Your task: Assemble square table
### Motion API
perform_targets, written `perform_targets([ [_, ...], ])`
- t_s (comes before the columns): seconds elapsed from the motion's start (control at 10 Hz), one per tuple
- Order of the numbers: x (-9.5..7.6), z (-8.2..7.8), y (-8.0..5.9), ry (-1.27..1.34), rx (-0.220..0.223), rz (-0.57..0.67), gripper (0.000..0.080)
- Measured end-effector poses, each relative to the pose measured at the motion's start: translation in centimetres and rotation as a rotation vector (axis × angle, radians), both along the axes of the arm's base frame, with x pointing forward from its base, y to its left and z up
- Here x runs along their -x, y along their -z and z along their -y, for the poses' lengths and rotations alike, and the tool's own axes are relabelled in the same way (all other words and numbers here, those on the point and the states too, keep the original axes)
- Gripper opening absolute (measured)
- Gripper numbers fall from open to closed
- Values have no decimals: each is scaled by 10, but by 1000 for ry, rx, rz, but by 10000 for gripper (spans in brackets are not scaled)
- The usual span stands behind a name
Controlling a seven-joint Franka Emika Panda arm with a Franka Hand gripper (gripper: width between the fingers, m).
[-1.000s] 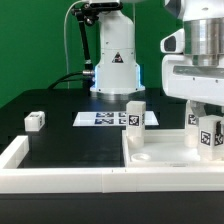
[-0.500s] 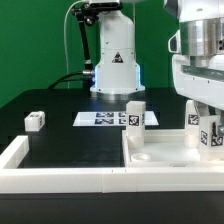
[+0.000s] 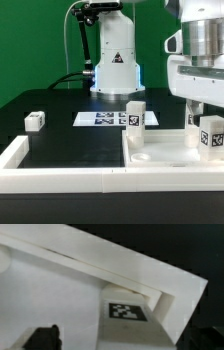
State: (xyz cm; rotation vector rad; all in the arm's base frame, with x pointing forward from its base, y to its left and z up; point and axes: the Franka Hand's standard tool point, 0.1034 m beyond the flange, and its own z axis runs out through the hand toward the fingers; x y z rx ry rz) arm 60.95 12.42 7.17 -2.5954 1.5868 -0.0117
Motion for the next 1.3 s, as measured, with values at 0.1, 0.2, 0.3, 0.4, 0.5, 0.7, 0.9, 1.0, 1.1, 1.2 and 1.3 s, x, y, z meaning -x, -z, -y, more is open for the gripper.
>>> perform_targets([
  [0.1, 0, -1, 0, -107, 6, 10, 646],
  [0.2, 0, -1, 0, -214, 13, 20, 646],
  [0.3, 0, -1, 0, -310, 19, 27, 649],
  [0.4, 0, -2, 0, -412, 24, 35, 649],
  [0.5, 0, -3, 0, -489, 28, 41, 649],
  [0.7, 0, -1, 0, -643, 41, 51, 649],
  [0.9, 0, 1, 2, -825, 64, 57, 649],
  [1.0, 0, 2, 2, -891, 70, 61, 649],
  [1.1, 0, 3, 2, -955, 74, 65, 649],
  [1.2, 0, 4, 1, -1041, 85, 68, 649],
  [1.3, -1, 4, 1, -1066, 90, 70, 649],
])
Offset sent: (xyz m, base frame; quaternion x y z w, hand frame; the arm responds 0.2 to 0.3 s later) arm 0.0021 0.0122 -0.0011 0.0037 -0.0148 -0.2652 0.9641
